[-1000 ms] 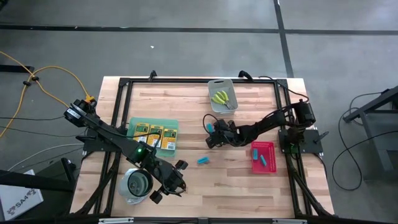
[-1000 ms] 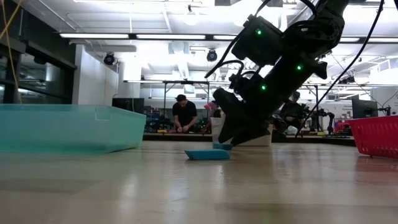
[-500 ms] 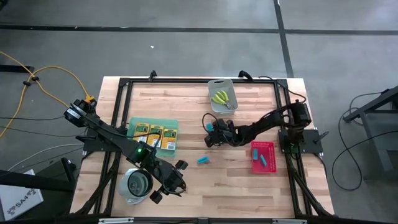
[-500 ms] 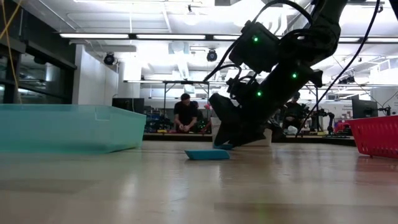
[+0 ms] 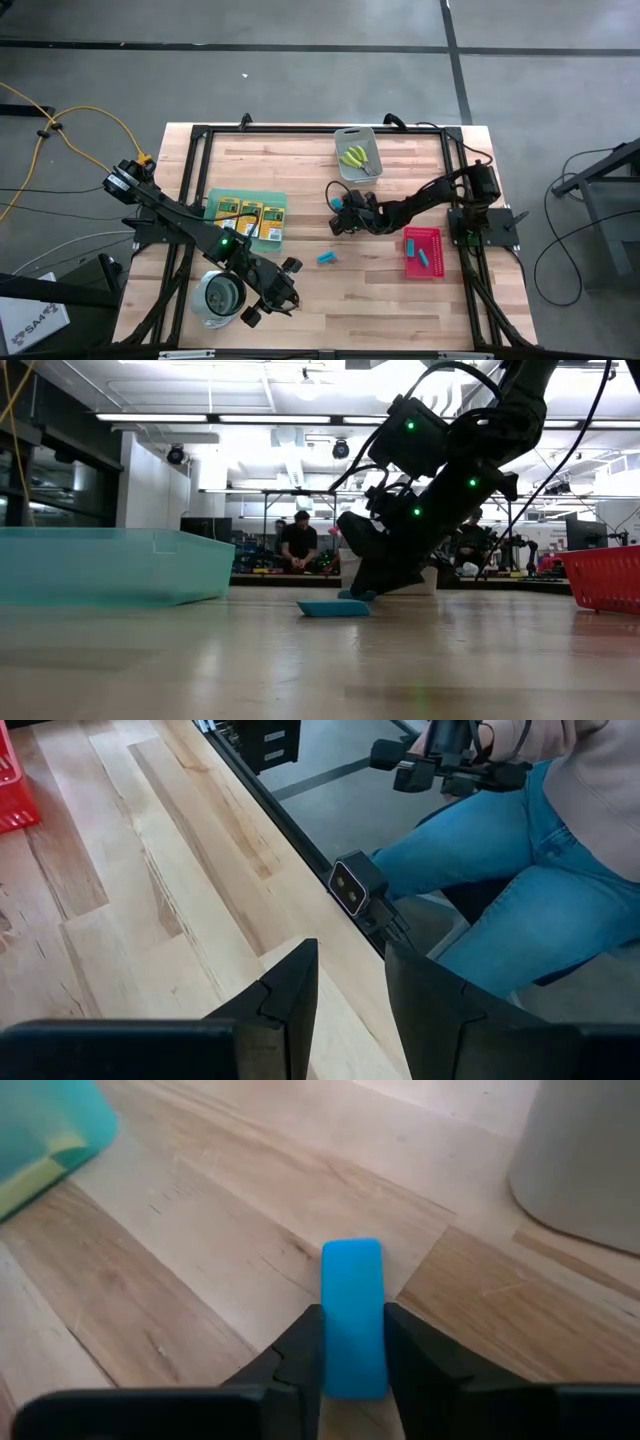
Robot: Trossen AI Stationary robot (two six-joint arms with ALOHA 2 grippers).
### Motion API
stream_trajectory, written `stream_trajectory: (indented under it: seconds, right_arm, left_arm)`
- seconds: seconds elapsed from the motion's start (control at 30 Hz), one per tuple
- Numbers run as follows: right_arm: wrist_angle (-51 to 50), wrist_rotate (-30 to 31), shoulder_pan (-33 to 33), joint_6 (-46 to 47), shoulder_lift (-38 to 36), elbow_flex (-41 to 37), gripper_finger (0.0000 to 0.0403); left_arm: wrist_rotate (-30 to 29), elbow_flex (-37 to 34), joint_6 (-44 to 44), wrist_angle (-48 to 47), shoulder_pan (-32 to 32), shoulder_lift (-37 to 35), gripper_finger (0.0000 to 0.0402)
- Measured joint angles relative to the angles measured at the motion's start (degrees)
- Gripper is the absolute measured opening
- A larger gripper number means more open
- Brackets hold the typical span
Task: Pick & Place School Supplies
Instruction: Put the blue eraser into the red bin
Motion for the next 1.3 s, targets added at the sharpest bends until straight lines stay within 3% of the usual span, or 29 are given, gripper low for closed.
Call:
stream_trajectory:
  seconds: [0.57, 1.17, 1.3]
  right_arm:
    - [0.6, 0.7, 2.2, -1.8, -0.4, -0.1, 0.0071]
    - [0.0, -1.6, 6.3, -3.2, -6.2, -0.1, 0.0070]
    - [-4.4, -2.6, 7.9, -2.7, -9.1, -0.1, 0.0070]
  left_arm:
    - [0.1, 0.0, 0.0, 0.0, 0.0, 0.0, 0.0115]
    - [0.1, 0.0, 0.0, 0.0, -1.2, 0.0, 0.0115]
    - [0.1, 0.0, 0.0, 0.0, -1.2, 0.0, 0.0115]
